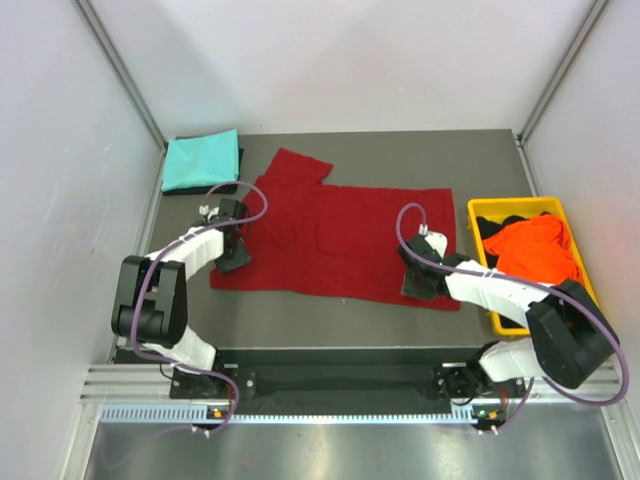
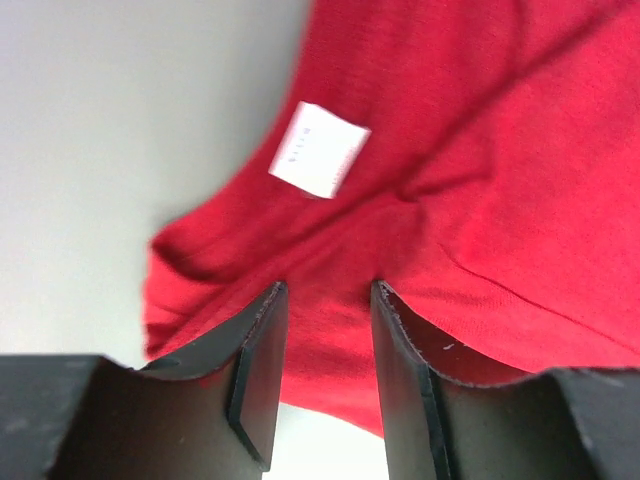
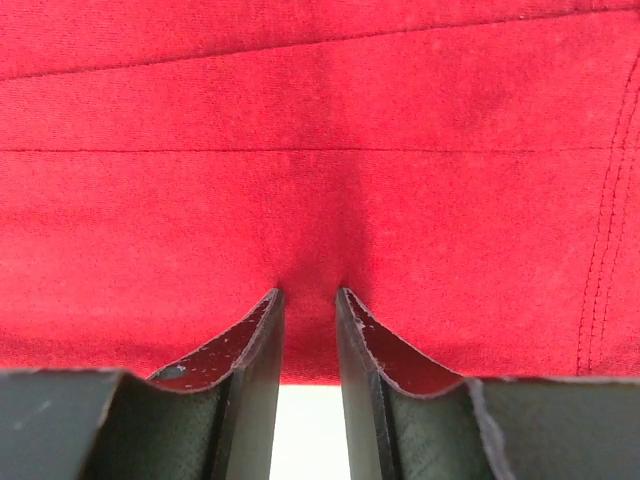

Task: Fold and stack the t-shirts
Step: Fold the tshirt

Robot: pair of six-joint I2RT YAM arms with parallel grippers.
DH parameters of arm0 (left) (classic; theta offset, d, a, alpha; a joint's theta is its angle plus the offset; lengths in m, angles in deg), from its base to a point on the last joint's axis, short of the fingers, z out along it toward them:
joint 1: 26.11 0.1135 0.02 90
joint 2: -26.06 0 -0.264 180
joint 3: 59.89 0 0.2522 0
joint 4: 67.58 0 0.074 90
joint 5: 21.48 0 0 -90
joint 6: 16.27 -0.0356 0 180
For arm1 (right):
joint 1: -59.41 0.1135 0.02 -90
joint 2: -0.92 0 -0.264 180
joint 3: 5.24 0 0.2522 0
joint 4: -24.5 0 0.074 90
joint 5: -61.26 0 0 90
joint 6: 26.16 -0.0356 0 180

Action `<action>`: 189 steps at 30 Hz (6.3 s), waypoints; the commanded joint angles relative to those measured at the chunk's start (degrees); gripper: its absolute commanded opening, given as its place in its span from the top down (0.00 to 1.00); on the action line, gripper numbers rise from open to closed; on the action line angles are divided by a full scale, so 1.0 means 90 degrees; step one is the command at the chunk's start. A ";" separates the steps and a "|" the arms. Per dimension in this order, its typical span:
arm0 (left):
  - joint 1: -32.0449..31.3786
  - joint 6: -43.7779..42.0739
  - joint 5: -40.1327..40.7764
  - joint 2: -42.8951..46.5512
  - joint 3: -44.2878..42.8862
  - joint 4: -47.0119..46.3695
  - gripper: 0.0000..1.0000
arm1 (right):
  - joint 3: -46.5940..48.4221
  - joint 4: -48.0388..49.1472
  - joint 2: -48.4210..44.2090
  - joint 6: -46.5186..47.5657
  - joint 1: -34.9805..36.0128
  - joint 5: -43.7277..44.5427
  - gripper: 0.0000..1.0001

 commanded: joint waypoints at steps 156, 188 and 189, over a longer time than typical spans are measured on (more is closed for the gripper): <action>0.0836 -0.2758 -0.3325 -0.1921 -0.3851 -0.2053 1.00 | 0.2985 0.2685 0.2131 0.5595 -0.4763 -0.4035 1.00; 0.0846 -0.2329 -0.2563 -0.0396 -0.1604 -0.1790 1.00 | 0.0505 0.2246 0.0118 0.3681 -0.4265 -0.2560 1.00; 0.0846 -0.2309 -0.2553 -0.0348 -0.1574 -0.1771 1.00 | 0.0475 0.2236 0.0059 0.3652 -0.4256 -0.2560 1.00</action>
